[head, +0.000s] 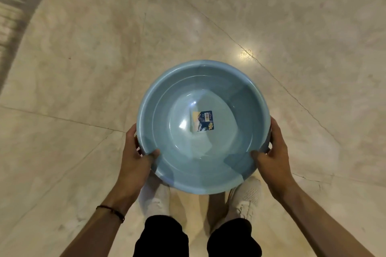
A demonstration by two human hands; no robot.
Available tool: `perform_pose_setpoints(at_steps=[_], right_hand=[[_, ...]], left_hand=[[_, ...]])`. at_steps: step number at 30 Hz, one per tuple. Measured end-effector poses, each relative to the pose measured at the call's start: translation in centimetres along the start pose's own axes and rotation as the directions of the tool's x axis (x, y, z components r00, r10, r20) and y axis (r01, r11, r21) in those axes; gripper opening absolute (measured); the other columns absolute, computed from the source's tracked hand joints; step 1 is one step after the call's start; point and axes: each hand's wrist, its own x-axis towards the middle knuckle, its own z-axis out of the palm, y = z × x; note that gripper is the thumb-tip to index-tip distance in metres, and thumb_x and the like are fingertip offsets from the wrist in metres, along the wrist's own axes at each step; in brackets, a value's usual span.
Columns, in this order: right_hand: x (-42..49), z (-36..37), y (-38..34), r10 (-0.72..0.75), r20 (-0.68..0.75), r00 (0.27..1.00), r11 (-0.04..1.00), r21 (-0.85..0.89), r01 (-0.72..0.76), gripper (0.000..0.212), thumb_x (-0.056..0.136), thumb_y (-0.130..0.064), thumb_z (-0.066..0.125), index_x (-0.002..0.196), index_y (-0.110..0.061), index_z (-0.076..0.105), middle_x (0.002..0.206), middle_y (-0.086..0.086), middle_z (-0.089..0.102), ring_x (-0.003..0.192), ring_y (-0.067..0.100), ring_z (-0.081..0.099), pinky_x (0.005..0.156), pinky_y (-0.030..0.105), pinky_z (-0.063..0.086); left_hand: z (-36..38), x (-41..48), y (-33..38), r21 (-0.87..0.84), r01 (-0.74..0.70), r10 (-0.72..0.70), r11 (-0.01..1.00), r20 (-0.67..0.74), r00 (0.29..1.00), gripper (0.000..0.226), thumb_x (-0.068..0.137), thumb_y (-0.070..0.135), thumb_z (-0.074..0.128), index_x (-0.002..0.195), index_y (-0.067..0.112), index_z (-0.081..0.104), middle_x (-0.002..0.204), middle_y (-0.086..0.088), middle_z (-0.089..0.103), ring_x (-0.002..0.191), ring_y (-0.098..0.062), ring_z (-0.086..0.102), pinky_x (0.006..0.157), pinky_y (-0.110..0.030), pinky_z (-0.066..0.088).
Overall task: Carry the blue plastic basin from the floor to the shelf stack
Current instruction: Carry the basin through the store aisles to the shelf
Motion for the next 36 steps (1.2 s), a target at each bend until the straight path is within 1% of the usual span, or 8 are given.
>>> perform_pose_setpoints(at_steps=[5, 11, 16, 20, 24, 27, 30, 36], right_hand=[[0.6, 0.7, 1.7, 0.010, 0.006, 1.000, 1.000, -0.023, -0.010, 0.088, 0.078, 0.005, 0.067, 0.149, -0.042, 0.044, 0.132, -0.030, 0.056, 0.121, -0.006, 0.054, 0.086, 0.027, 0.056], [0.8, 1.0, 3.4, 0.002, -0.005, 1.000, 0.996, -0.087, -0.003, 0.097, 0.081, 0.013, 0.071, 0.151, -0.047, 0.041, 0.139, -0.029, 0.054, 0.127, -0.004, 0.052, 0.086, 0.018, 0.050], [1.2, 1.8, 4.2, 0.023, -0.043, 0.999, 0.999, 0.023, -0.022, 0.095, 0.084, 0.011, 0.072, 0.153, -0.045, 0.039, 0.140, -0.023, 0.054, 0.124, 0.000, 0.055, 0.081, 0.024, 0.063], [1.9, 2.2, 4.3, 0.061, -0.060, 0.996, 0.987, 0.150, -0.052, 0.093, 0.081, 0.007, 0.073, 0.153, -0.042, 0.042, 0.143, -0.013, 0.054, 0.127, 0.017, 0.057, 0.086, 0.043, 0.064], [1.3, 2.1, 3.5, 0.052, -0.044, 0.998, 0.980, 0.196, -0.043, 0.086, 0.071, -0.005, 0.070, 0.148, -0.037, 0.050, 0.134, -0.011, 0.061, 0.120, 0.018, 0.062, 0.082, 0.041, 0.065], [0.5, 1.9, 2.3, 0.034, -0.067, 0.997, 0.977, 0.214, -0.019, 0.085, 0.073, 0.000, 0.071, 0.145, -0.038, 0.051, 0.135, -0.005, 0.061, 0.120, 0.020, 0.062, 0.084, 0.043, 0.064], [-0.4, 1.3, 0.0, 0.023, -0.069, 0.997, 0.974, 0.224, -0.007, 0.087, 0.081, 0.020, 0.067, 0.147, -0.035, 0.050, 0.139, 0.001, 0.060, 0.123, 0.027, 0.061, 0.090, 0.054, 0.061], [-2.7, -1.1, -9.7, -0.027, -0.075, 0.997, 0.976, 0.215, 0.043, 0.095, 0.079, 0.025, 0.063, 0.143, -0.044, 0.055, 0.132, -0.008, 0.066, 0.118, 0.024, 0.065, 0.085, 0.056, 0.063]], left_hand=[[-0.2, 0.9, -1.1, 0.033, -0.022, 0.022, 0.999, 0.023, 1.000, 0.083, 0.089, -0.013, 0.068, 0.149, 0.038, 0.042, 0.139, 0.007, 0.061, 0.128, -0.021, 0.059, 0.103, -0.048, 0.055], [-0.3, 1.7, -2.3, 0.142, -0.061, 0.055, 0.988, 0.048, 0.997, 0.087, 0.089, -0.007, 0.070, 0.151, 0.044, 0.037, 0.122, 0.040, 0.061, 0.113, 0.014, 0.060, 0.090, -0.029, 0.055], [0.8, 2.3, -2.7, 0.001, -0.101, 0.101, 0.995, -0.004, 0.995, 0.085, 0.074, 0.005, 0.073, 0.145, 0.041, 0.043, 0.129, 0.025, 0.062, 0.116, 0.003, 0.062, 0.086, -0.025, 0.062], [1.4, 2.7, -3.1, -0.040, -0.172, 0.172, 0.984, -0.006, 0.985, 0.089, 0.082, -0.014, 0.066, 0.154, 0.030, 0.038, 0.137, 0.020, 0.058, 0.124, -0.004, 0.059, 0.090, -0.024, 0.059], [0.8, 2.4, -2.7, -0.026, -0.154, 0.154, 0.988, -0.010, 0.988, 0.090, 0.084, -0.019, 0.063, 0.148, 0.041, 0.045, 0.137, 0.019, 0.060, 0.125, -0.006, 0.060, 0.093, -0.031, 0.061], [0.2, 2.0, -1.2, -0.017, -0.154, 0.154, 0.988, -0.005, 0.988, 0.091, 0.083, -0.019, 0.063, 0.145, 0.046, 0.048, 0.134, 0.020, 0.062, 0.122, -0.006, 0.062, 0.090, -0.034, 0.061], [-1.0, 0.7, 1.7, -0.027, -0.182, 0.183, 0.983, 0.024, 0.983, 0.091, 0.083, -0.019, 0.065, 0.145, 0.045, 0.048, 0.135, 0.016, 0.063, 0.122, -0.008, 0.063, 0.091, -0.033, 0.062], [-3.9, -3.9, 10.3, -0.125, -0.208, 0.213, 0.970, 0.023, 0.977, 0.087, 0.086, -0.016, 0.066, 0.146, 0.045, 0.049, 0.138, 0.014, 0.065, 0.123, -0.013, 0.065, 0.088, -0.046, 0.063]])
